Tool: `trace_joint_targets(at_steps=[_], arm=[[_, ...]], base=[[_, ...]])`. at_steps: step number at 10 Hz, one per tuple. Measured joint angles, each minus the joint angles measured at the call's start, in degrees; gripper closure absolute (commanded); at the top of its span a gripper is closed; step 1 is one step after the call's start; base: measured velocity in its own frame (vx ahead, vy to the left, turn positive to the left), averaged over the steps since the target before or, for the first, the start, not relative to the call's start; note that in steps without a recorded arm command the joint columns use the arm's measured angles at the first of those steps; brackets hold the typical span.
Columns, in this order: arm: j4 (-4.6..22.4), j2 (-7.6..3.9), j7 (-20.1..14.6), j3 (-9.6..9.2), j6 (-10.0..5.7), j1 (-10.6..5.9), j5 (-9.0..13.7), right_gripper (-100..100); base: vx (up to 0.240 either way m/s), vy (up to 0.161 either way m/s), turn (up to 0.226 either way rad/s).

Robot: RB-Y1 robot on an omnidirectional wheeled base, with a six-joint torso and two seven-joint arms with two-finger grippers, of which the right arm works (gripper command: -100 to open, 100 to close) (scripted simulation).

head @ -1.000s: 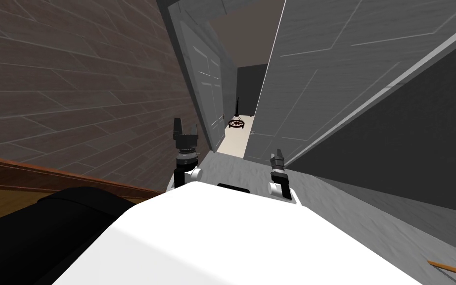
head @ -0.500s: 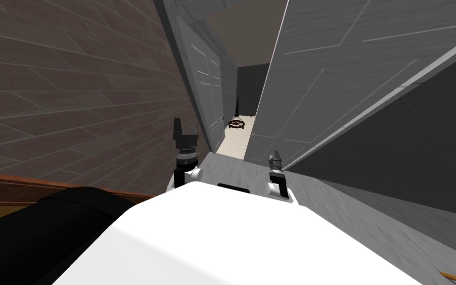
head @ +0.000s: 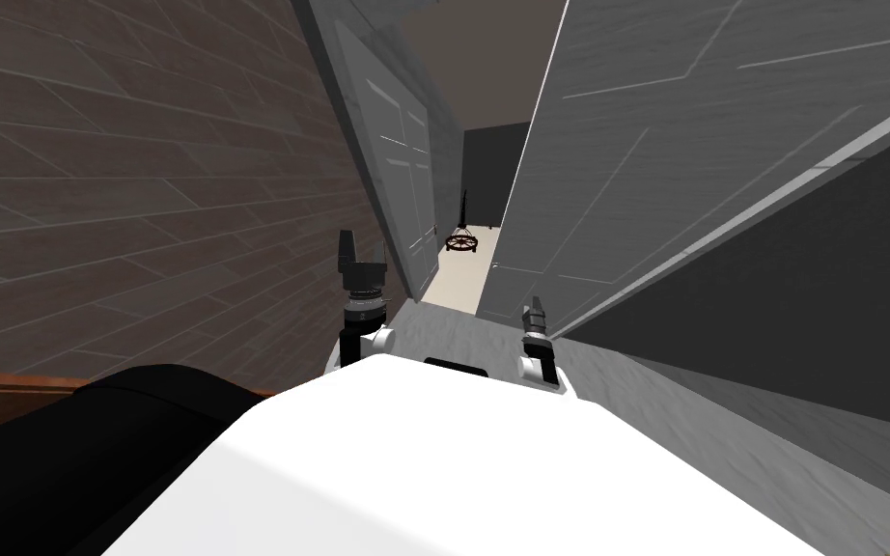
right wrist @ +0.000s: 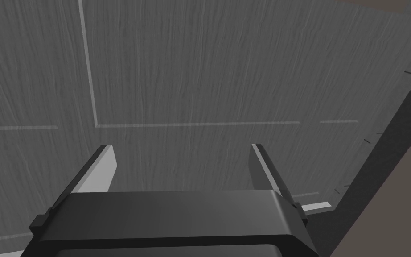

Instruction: Push the door open

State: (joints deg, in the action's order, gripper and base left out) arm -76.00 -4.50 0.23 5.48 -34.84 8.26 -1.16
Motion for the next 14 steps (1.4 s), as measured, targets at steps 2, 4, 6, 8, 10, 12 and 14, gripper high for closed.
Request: trace_joint_targets(at_steps=[2, 4, 6, 8, 10, 12, 14], arm=[[3.1, 0.15, 0.3, 0.24, -0.94, -1.15, 0.2, -100], [5.3, 0.58, 0.7, 0.31, -1.57, -1.76, 0.4, -100], [7.6, 0.87, 1.0, 0.45, -2.16, -2.53, 0.6, -100], [10.2, 1.10, 1.2, 0.64, -2.86, -3.51, 0.8, -100], [12.7, 1.44, 1.4, 0.83, -3.48, -4.50, 1.0, -100], [15.2, 1.89, 1.7, 1.02, -4.23, -5.45, 1.2, -100], [18.9, 2.88, 2.4, 1.28, -5.15, -6.89, 1.4, -100]], base=[[0.096, 0.013, 0.003], [0.106, 0.008, 0.003], [0.098, 0.013, 0.001], [0.102, -0.008, 0.003], [0.094, -0.004, 0.003], [0.122, 0.005, 0.001], [0.161, 0.016, 0.006]])
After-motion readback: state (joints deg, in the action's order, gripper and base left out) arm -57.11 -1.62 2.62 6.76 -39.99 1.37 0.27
